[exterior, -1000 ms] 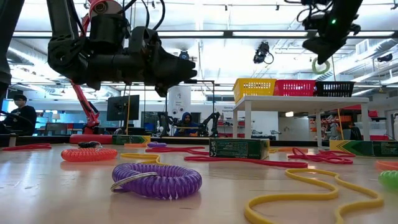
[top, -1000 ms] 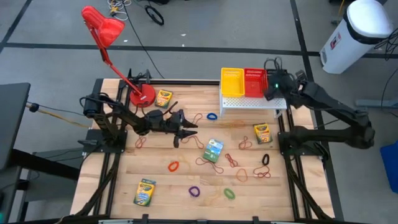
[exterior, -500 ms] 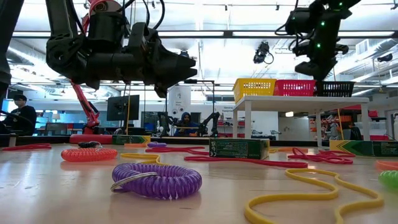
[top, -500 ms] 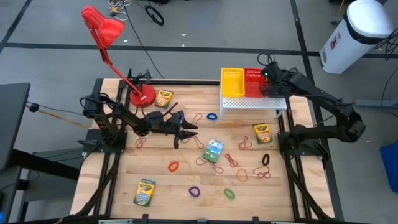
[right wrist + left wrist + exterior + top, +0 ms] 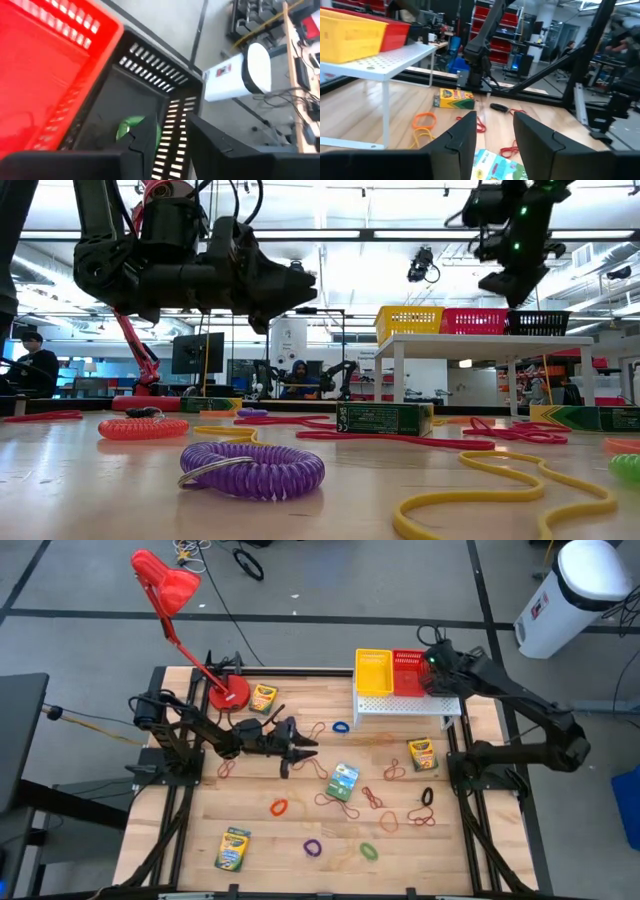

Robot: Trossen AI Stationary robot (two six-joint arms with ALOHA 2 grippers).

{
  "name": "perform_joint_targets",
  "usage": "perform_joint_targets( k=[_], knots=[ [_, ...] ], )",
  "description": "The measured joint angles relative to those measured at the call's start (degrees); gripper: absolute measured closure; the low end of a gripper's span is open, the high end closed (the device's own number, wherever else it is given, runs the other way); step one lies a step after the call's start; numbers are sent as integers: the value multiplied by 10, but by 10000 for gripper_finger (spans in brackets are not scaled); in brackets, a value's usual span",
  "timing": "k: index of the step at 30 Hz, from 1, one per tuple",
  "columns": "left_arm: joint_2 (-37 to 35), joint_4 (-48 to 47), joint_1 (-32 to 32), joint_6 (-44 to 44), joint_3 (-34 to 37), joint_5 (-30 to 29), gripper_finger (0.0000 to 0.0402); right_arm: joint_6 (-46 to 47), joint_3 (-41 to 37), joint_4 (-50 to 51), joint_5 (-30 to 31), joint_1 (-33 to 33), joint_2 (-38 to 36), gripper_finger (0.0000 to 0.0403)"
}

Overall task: Pick & Place Office Desk Supplies
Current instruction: Put the red rubber band on the red basket

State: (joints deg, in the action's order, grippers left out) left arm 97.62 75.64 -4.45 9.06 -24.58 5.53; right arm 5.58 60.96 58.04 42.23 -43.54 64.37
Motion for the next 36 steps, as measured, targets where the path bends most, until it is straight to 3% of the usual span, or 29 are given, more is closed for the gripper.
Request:
perform_joint_targets(
  k=[4, 11, 17, 26, 32, 36],
  knots=[
    [0, -6, 0, -1, 5, -11, 302, 4, 6, -4, -29, 49, -46, 305],
    [0, -6, 0, -24, 5, -30, 391, 63, -8, -46, -59, 199, -129, 392],
    [0, -3, 0, -57, 5, -47, 394, 77, -115, -196, -63, 335, -158, 394],
    [1, -21, 0, -26, 5, -56, 390, 52, -225, -403, -85, 473, -161, 391],
    [1, -21, 0, -26, 5, -55, 389, 97, -239, -380, -113, 530, -141, 390],
    [1, -21, 0, -26, 5, -55, 389, 136, -235, -341, -179, 541, -97, 385]
  ],
)
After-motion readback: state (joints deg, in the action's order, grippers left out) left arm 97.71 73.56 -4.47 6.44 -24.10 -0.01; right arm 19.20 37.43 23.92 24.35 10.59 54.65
